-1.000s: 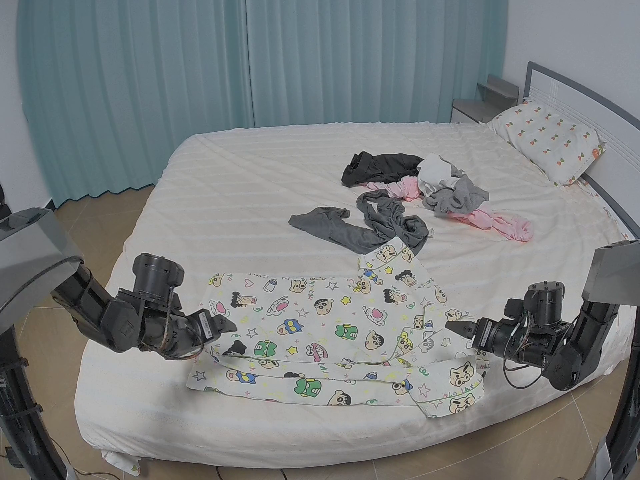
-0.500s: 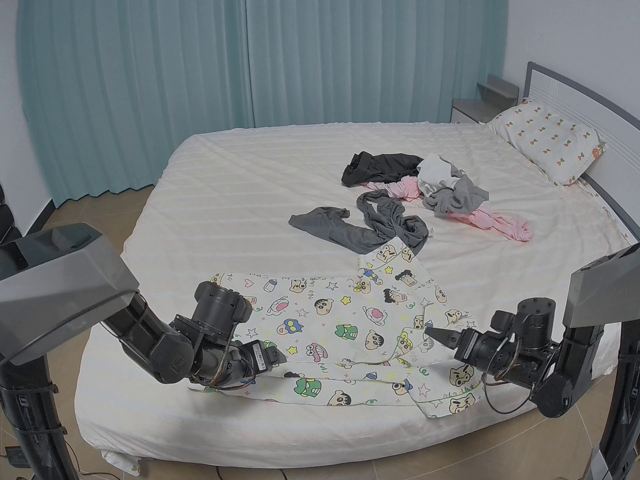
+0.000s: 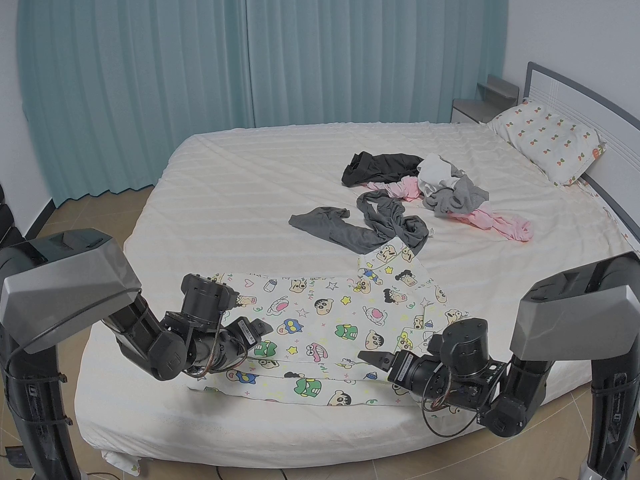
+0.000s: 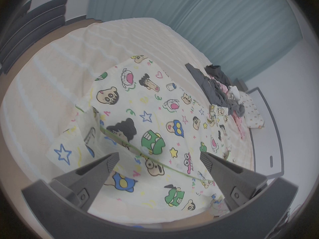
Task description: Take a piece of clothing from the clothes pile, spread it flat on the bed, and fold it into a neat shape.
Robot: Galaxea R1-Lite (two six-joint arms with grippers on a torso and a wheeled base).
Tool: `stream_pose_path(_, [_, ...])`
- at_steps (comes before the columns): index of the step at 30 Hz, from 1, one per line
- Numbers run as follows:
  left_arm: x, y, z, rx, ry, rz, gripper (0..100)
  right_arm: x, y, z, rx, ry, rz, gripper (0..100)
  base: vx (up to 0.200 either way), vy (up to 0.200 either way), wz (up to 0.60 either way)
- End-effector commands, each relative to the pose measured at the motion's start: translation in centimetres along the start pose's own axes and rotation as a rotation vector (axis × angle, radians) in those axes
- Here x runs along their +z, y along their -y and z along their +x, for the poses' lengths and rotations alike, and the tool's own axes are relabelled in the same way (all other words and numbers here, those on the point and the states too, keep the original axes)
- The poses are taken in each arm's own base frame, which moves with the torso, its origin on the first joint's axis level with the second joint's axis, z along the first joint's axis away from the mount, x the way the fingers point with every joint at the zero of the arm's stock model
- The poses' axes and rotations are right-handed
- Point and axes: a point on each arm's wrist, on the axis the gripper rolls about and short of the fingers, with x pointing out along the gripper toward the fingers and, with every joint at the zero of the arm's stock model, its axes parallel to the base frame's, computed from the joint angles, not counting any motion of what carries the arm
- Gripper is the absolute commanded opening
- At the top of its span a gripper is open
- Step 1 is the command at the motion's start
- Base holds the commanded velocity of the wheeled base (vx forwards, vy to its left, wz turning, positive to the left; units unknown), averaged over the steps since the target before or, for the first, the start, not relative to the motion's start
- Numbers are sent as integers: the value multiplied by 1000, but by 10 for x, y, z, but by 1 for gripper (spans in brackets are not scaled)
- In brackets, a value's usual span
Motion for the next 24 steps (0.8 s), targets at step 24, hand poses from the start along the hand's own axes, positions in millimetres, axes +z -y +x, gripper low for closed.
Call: stream_pose_path(24, [19, -29, 9, 29, 134, -74, 100, -9, -24, 26, -186, -82, 91, 100, 0, 0, 0])
